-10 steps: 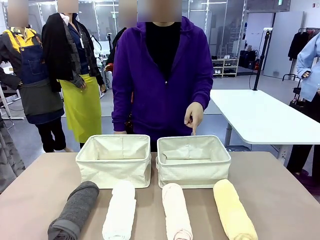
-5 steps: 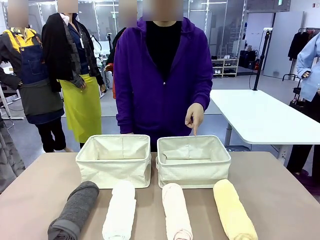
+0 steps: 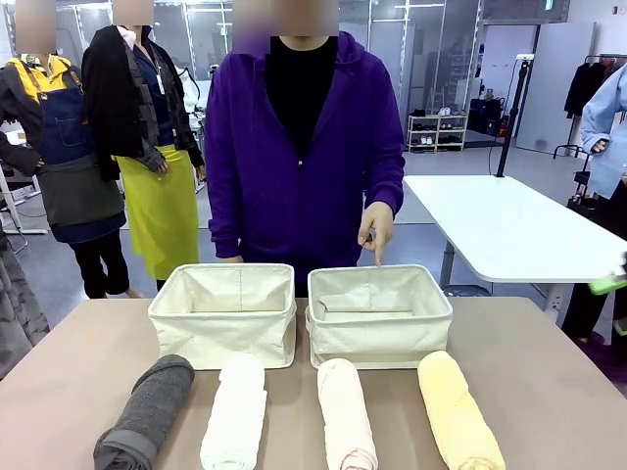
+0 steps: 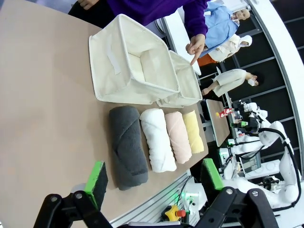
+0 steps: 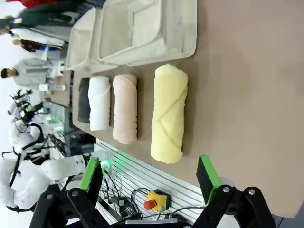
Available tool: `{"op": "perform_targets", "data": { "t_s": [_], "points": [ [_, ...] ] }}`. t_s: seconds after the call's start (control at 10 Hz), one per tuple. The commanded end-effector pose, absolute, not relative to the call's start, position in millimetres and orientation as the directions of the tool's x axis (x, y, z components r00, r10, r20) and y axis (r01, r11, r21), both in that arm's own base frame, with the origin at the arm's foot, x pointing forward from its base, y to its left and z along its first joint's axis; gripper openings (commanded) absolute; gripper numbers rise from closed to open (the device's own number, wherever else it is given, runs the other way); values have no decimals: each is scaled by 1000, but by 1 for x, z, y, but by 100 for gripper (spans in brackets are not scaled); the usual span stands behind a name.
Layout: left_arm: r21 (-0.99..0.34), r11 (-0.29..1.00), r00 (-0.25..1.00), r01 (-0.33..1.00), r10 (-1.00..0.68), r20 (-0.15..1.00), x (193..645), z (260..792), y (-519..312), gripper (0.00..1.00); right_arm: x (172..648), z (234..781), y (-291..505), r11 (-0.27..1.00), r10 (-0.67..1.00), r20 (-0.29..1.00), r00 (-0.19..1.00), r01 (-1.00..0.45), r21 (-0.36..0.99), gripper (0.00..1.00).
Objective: Divide the towels into two baskets.
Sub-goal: Pick up one hotel-folded towel and place it in the Fabric basket indicated by the person.
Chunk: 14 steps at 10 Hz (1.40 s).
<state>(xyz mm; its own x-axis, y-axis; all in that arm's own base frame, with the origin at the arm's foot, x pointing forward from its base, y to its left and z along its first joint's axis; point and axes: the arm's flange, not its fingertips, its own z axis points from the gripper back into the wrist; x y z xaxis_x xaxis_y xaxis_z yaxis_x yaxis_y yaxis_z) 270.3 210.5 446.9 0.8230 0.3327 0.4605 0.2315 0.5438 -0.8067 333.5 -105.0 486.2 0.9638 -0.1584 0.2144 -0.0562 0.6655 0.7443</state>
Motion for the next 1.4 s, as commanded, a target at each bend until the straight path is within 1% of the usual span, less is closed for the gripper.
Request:
{"op": "perform_targets", "data": {
  "t_s": [0.0, 0.1, 0.2, 0.3, 0.5, 1.0, 1.3],
  "points": [
    [-808, 527, 809, 261, 337, 481, 271, 448, 213, 100, 348, 480, -60, 764, -87, 149, 985, -30, 644, 100],
    [-808, 527, 809, 261, 337, 481, 271, 448, 213, 100, 355, 473, -33, 797, -50, 128, 991, -38, 603, 100],
    [-808, 527, 809, 261, 337, 481, 271, 448, 213, 100, 361, 462, -6, 850, -39, 124, 992, -32, 526, 100],
    [-808, 527, 809, 261, 337, 481, 271, 448, 213, 100, 363, 453, 12, 884, -58, 115, 992, -2, 468, 100],
    [-808, 527, 809, 261, 337, 481, 271, 448, 213, 100, 363, 434, 47, 926, -52, 125, 991, 1, 377, 100],
    [-808, 527, 809, 261, 337, 481, 271, 448, 213, 100, 365, 386, 107, 976, -24, 126, 992, -4, 217, 100],
    [-808, 527, 809, 261, 337, 481, 271, 448, 213, 100, 366, 358, 130, 984, -13, 119, 993, -8, 177, 100]
  ]
}}
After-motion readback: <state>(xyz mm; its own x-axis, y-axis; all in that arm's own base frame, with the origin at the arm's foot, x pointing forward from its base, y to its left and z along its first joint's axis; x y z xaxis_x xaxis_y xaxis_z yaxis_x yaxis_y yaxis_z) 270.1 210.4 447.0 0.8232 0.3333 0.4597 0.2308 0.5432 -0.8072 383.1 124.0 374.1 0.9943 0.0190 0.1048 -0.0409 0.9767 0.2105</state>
